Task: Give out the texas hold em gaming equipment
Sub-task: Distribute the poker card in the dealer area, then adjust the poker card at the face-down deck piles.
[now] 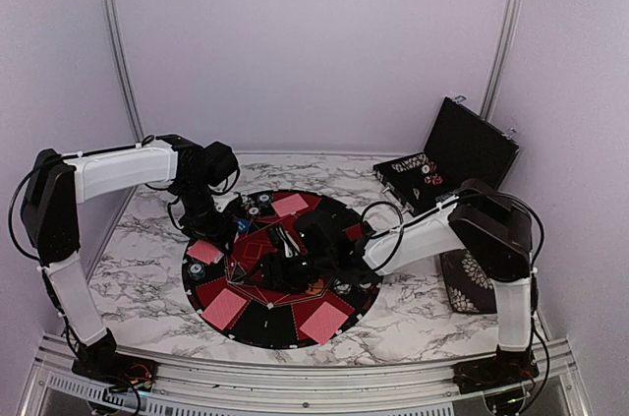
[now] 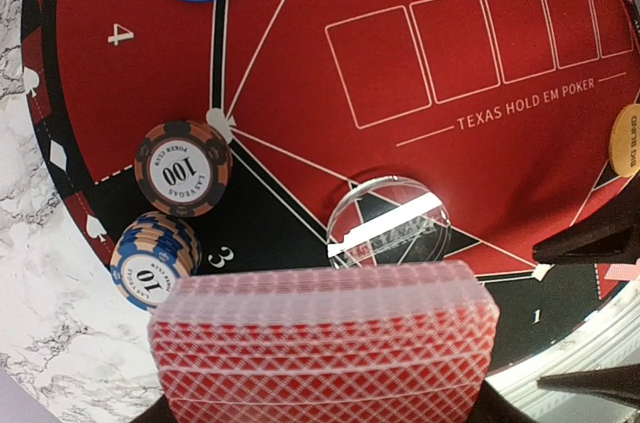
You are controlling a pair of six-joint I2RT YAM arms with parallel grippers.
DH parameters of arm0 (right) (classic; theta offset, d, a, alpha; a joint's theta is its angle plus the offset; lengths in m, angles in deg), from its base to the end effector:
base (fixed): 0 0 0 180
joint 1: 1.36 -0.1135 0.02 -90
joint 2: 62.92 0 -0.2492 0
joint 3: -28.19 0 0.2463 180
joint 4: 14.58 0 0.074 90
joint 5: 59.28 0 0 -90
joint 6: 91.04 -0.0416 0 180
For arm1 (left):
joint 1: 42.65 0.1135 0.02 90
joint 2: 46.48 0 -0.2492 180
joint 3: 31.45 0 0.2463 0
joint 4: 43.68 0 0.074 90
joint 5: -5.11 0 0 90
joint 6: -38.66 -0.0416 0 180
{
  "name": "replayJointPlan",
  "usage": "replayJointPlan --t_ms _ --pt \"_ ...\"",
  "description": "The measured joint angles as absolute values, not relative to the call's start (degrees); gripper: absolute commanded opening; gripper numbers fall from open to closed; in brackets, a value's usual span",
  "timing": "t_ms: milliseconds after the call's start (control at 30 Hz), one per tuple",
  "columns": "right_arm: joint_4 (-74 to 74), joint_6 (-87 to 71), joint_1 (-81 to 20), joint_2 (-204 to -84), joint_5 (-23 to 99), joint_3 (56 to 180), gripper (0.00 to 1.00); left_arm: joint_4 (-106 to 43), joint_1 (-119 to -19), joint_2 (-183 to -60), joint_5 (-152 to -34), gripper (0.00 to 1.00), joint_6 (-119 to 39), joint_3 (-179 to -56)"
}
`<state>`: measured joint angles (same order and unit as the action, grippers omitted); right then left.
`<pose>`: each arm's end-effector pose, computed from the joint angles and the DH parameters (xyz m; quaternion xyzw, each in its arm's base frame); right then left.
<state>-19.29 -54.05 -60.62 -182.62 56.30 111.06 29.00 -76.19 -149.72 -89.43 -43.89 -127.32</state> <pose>0.2069 0.3831 0.1230 -0.1535 0.8463 0.4998 0.1021 0.2826 -0.1913 0.2107 0.2280 0.9690 -0.0673 0.0674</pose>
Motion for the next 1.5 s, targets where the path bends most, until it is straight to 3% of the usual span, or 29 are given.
replayJointPlan --t_ms 67,233,500,867,1500 --pt "-18.3 -51.0 -60.9 -180.4 53.4 110.9 0.53 29.0 -76.2 -149.9 -89.5 0.47 -43.9 -127.3" --pt "-17.5 -41.8 -63.0 -175.3 46.5 111.0 0.2 29.0 -76.3 -150.5 -89.7 0.47 -43.8 -127.3" --pt "-13.0 -28.0 -69.5 -177.8 37.5 120.5 0.03 29.0 -76.5 -150.7 -90.0 0.47 -43.7 -127.3" --pt "-5.7 -15.0 -76.3 -191.6 25.2 140.2 0.0 29.0 -76.6 -150.7 -90.0 0.47 -43.6 -127.3" --pt "-5.2 -14.2 -75.0 -197.1 20.3 144.8 0.0 29.0 -76.5 -150.7 -89.5 0.47 -43.6 -126.3"
